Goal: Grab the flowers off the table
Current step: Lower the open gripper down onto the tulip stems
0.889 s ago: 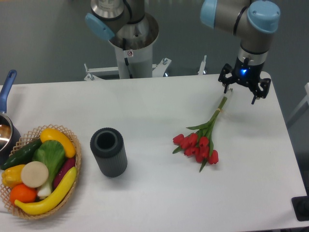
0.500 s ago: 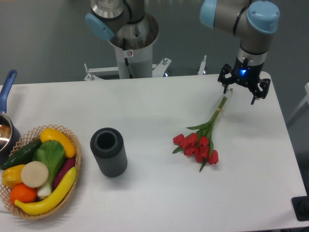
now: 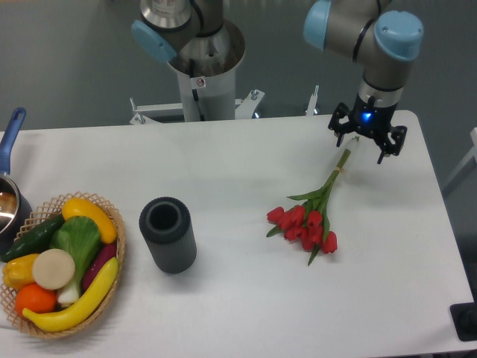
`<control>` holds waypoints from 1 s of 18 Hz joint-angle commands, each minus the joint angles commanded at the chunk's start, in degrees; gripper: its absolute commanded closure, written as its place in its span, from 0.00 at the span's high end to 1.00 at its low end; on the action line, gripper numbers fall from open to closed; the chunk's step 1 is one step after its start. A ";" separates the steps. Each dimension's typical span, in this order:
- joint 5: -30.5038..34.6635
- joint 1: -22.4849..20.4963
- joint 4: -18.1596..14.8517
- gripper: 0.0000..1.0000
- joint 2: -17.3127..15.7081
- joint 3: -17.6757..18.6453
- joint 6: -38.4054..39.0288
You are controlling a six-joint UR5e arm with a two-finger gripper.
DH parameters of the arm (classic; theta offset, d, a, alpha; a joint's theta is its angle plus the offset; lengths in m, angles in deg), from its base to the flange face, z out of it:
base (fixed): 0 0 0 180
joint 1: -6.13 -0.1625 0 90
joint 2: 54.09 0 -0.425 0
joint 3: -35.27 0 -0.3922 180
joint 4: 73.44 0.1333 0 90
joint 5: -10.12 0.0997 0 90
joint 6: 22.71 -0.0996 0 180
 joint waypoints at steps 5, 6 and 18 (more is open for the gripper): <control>0.00 2.37 0.78 1.00 5.01 0.09 0.53; 0.09 2.55 1.40 1.00 5.80 -0.09 0.53; 0.35 4.49 1.93 0.44 9.77 -0.61 0.53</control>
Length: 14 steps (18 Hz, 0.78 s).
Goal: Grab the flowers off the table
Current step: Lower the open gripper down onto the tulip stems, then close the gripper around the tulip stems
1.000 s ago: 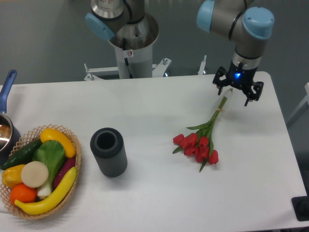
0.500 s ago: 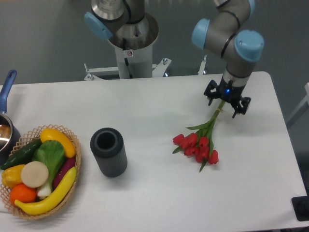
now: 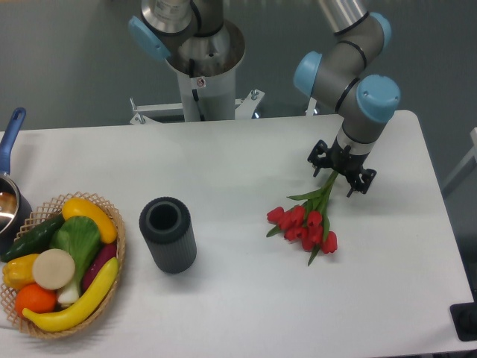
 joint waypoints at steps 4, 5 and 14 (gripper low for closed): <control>0.00 -0.09 0.09 0.10 -0.26 -0.17 -0.09; 0.09 -0.17 0.00 0.10 -0.53 -0.18 -0.09; 5.36 -0.26 -0.18 0.00 -3.60 -1.49 2.62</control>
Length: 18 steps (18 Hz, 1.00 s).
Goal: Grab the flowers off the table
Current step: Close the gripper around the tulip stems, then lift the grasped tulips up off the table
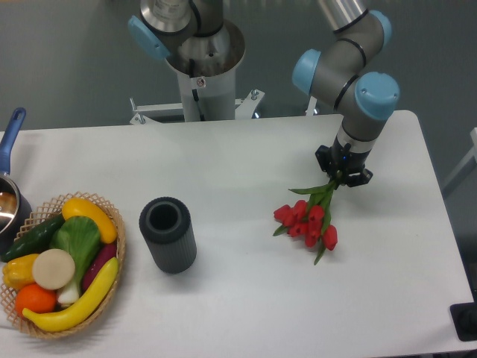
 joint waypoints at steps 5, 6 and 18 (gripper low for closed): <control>0.09 -0.09 -0.70 0.02 -1.58 -2.98 1.33; 0.09 -0.17 -0.79 0.02 -1.93 -3.51 1.33; 0.00 -0.18 -7.98 0.05 -5.01 -8.78 1.15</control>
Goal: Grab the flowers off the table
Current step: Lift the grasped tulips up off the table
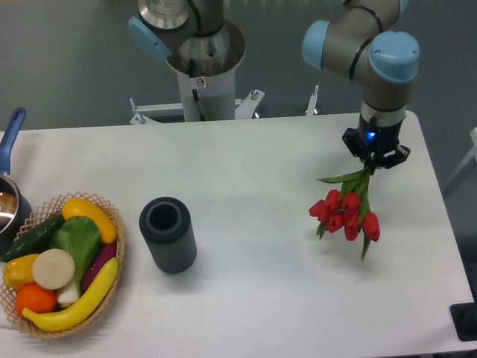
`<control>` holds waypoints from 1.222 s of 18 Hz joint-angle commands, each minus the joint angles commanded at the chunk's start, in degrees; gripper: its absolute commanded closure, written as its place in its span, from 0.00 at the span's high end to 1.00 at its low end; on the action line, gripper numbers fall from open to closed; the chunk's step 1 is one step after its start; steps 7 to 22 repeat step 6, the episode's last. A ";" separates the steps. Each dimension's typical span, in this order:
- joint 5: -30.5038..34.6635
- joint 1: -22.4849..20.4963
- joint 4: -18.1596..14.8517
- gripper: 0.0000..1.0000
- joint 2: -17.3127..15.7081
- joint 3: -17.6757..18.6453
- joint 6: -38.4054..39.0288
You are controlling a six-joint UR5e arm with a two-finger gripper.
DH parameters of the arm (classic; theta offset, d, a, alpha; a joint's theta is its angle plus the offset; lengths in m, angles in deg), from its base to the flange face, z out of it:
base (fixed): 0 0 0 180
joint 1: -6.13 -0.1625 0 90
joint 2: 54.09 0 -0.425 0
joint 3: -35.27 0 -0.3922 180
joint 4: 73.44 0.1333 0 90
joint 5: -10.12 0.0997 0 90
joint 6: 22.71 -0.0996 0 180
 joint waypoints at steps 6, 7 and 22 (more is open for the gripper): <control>-0.09 -0.09 -3.62 0.04 -0.26 -1.94 0.00; -0.09 -0.09 -3.62 0.04 -0.26 -1.94 0.00; -0.09 -0.09 -3.62 0.04 -0.26 -1.94 0.00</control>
